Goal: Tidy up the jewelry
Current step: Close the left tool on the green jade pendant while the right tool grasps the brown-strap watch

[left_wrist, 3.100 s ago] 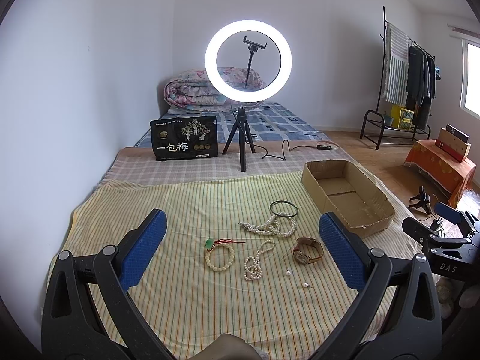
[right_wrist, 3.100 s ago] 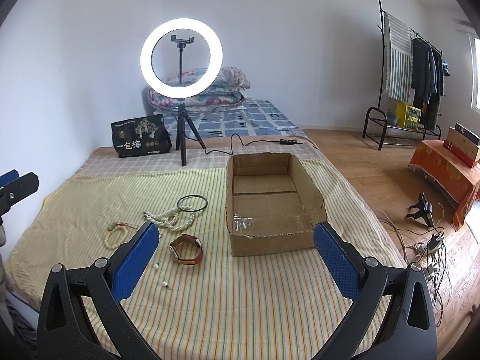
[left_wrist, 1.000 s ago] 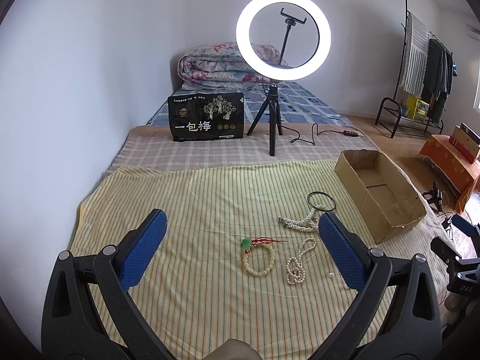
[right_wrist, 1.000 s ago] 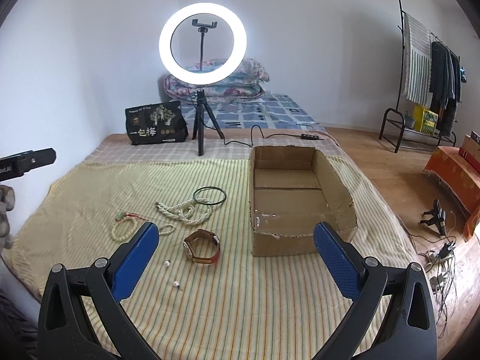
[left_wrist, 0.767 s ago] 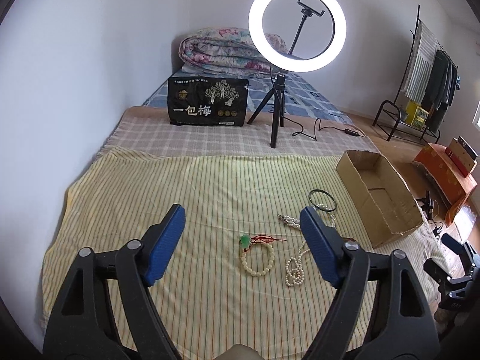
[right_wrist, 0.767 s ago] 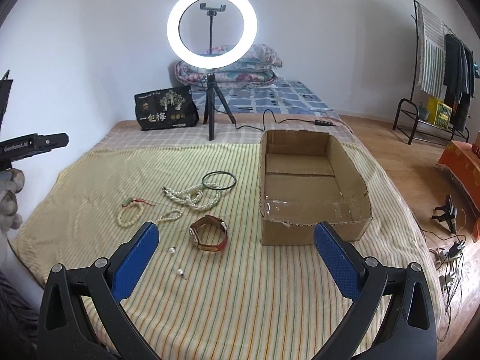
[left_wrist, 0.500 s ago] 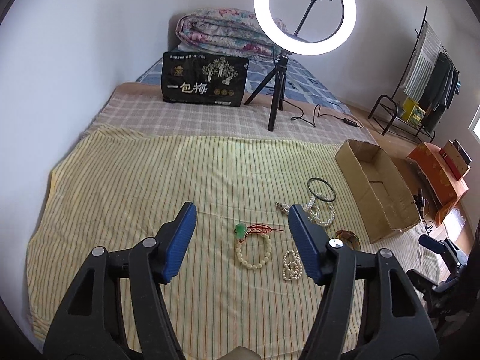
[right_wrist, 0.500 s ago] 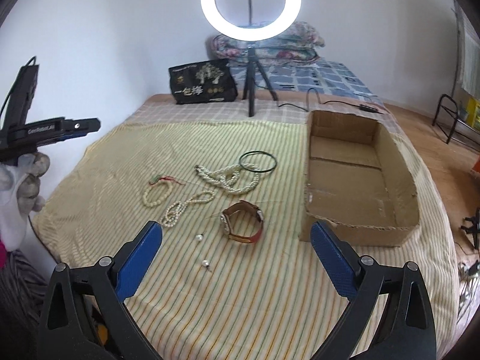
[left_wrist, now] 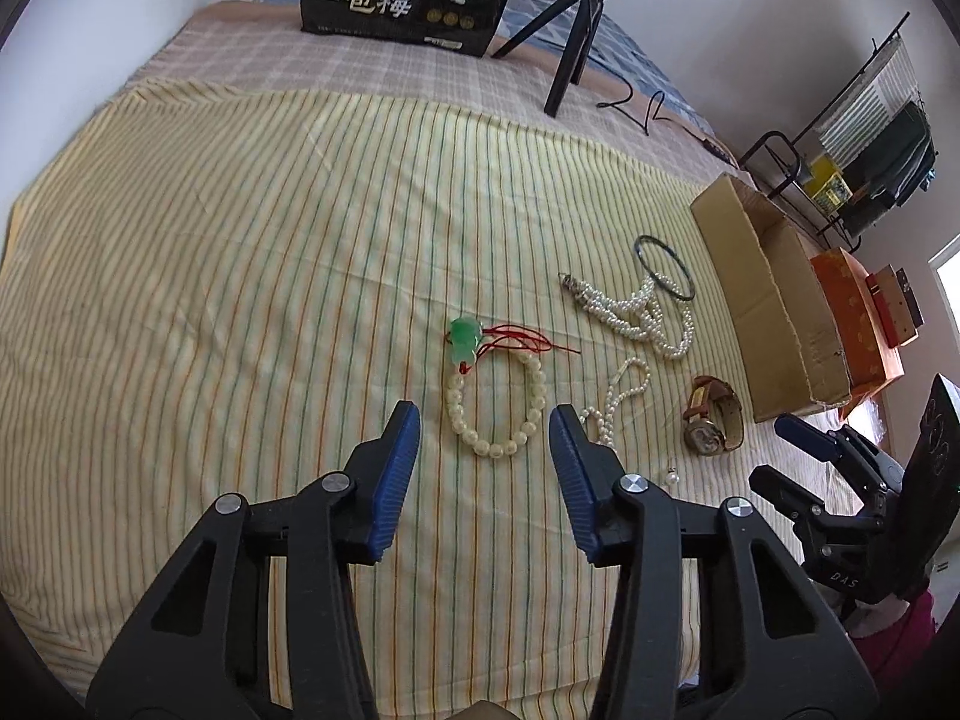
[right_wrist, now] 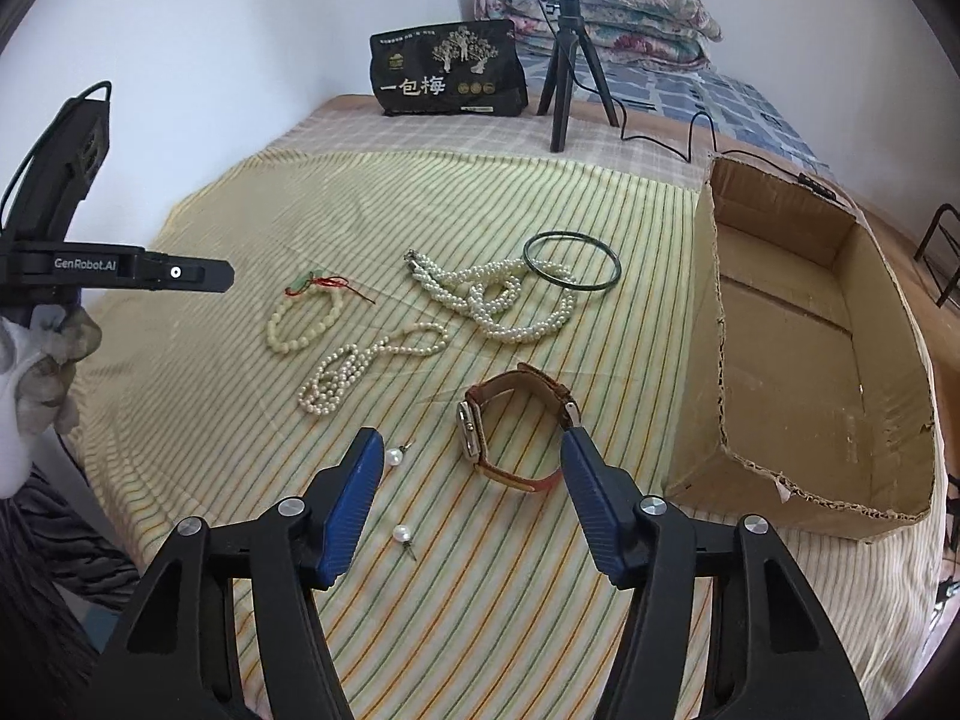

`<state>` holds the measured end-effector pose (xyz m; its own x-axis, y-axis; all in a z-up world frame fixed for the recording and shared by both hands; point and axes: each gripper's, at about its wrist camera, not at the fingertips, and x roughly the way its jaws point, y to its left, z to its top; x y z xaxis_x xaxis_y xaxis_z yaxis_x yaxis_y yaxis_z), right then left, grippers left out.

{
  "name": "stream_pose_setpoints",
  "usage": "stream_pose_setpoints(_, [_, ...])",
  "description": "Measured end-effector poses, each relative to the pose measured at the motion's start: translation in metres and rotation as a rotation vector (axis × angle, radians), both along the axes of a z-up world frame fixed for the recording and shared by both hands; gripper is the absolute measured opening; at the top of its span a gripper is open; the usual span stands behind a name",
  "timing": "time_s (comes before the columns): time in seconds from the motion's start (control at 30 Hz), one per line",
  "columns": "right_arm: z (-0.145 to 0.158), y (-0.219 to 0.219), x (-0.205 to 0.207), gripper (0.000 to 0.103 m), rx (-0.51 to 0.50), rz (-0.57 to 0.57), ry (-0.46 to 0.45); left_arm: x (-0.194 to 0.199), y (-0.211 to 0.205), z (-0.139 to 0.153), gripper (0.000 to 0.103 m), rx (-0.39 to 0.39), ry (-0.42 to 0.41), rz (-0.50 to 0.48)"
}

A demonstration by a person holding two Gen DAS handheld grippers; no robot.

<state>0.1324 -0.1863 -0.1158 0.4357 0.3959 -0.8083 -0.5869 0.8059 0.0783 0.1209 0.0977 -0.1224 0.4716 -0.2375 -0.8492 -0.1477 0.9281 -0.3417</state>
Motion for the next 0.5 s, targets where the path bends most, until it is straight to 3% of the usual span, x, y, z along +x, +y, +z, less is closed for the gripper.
stream_pose_setpoints(0.1, [-0.004, 0.0, 0.005, 0.054, 0.001, 0.003, 0.021, 0.006, 0.0, -0.008, 0.046, -0.001, 0.026, 0.009])
stream_pose_setpoints(0.3, [-0.01, 0.009, 0.011, 0.054, -0.026, 0.025, 0.02, 0.03, -0.009, -0.018, 0.046, 0.029, 0.041, -0.005])
stream_pose_setpoints(0.5, [-0.011, 0.012, 0.016, 0.054, -0.028, 0.042, 0.019, 0.049, -0.004, -0.028, 0.046, 0.0, 0.063, 0.03])
